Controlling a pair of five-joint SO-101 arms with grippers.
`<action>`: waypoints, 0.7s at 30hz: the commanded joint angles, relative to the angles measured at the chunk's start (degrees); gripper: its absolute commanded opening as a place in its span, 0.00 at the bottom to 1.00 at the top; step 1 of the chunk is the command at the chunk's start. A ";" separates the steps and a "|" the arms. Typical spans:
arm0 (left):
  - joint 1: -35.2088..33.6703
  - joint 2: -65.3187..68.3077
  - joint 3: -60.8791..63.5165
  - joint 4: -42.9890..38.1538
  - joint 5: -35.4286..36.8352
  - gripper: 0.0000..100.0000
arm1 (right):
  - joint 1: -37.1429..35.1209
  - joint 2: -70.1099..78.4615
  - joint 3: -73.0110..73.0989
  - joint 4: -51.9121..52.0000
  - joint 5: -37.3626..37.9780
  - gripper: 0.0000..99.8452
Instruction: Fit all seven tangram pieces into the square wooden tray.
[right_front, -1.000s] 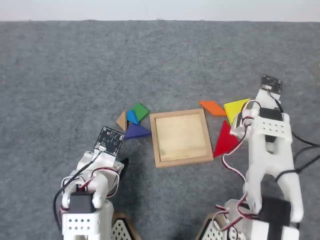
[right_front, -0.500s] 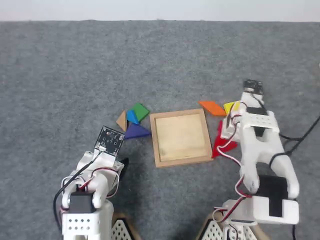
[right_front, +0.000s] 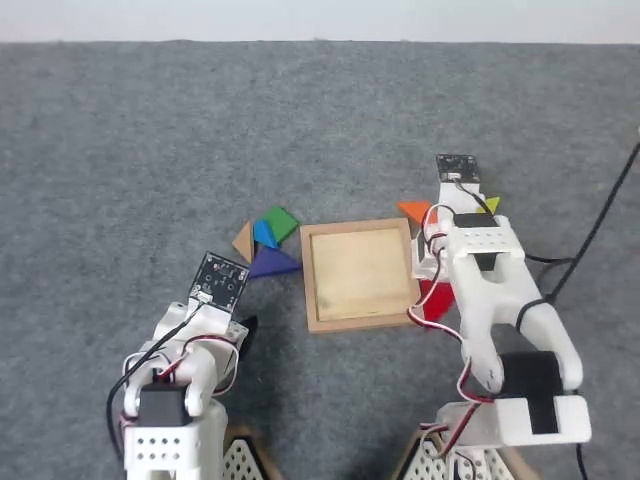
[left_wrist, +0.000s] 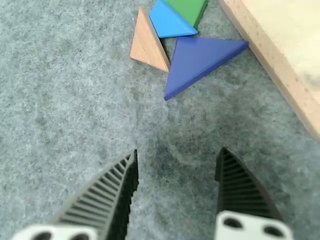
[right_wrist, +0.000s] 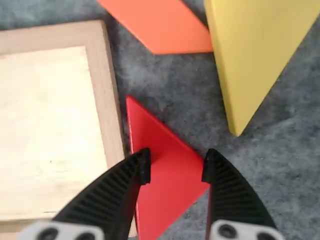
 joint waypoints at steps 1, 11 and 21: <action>0.18 -1.23 -0.31 0.53 0.44 0.24 | -1.10 -0.04 0.18 -0.31 0.79 0.18; 0.18 -1.23 -0.31 0.53 0.44 0.24 | -3.21 -5.67 2.02 4.35 3.69 0.34; 0.18 -1.23 -0.31 0.53 0.44 0.24 | -2.68 -2.07 6.24 -0.48 4.92 0.28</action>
